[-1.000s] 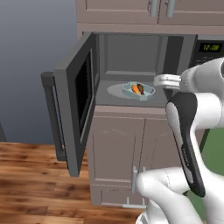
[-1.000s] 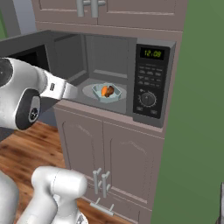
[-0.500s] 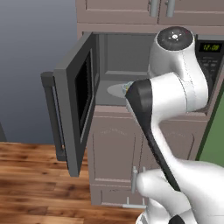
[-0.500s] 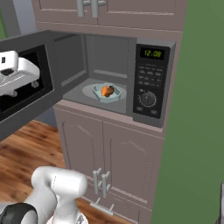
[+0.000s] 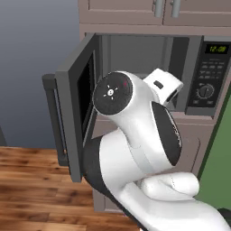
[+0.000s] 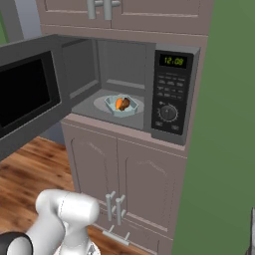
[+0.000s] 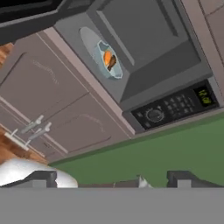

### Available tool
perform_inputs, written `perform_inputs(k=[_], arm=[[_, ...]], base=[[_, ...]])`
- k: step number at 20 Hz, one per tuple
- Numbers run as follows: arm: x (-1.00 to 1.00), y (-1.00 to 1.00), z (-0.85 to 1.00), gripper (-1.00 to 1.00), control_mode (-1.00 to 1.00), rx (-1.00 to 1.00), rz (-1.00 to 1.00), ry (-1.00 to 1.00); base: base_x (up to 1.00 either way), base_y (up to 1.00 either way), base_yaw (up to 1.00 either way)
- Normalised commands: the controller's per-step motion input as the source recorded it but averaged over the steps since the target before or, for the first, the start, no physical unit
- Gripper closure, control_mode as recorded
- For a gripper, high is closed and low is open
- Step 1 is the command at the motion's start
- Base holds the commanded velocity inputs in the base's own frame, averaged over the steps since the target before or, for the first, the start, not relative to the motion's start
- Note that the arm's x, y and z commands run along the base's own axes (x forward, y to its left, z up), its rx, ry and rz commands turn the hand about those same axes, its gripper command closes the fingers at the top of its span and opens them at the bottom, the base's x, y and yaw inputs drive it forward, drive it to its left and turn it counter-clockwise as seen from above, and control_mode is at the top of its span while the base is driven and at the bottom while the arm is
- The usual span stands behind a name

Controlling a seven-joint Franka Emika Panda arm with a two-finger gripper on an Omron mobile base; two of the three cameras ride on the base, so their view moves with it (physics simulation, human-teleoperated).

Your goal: Place the tupperware containing the chicken drumstick and carrot meal in the microwave. Close the microwave door and press the start button to reheat the meal.

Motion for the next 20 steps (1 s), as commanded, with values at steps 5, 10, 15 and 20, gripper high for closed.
perform_inputs(k=[5, 10, 15, 20], arm=[[-0.17, 0.49, -0.09, -1.0, -1.0, -0.19, 0.0, -0.15], [0.0, 0.55, 0.0, -1.0, -1.0, -0.11, 0.0, -0.12], [0.0, 0.58, 0.0, -1.0, -1.0, -0.08, 0.0, -0.14], [0.0, 0.68, -0.01, -1.0, -1.0, -0.09, 0.0, -0.14]], base=[[0.0, 0.0, 0.0], [0.0, 0.0, 0.0], [0.0, 0.0, 0.0], [0.0, 0.0, 0.0]])
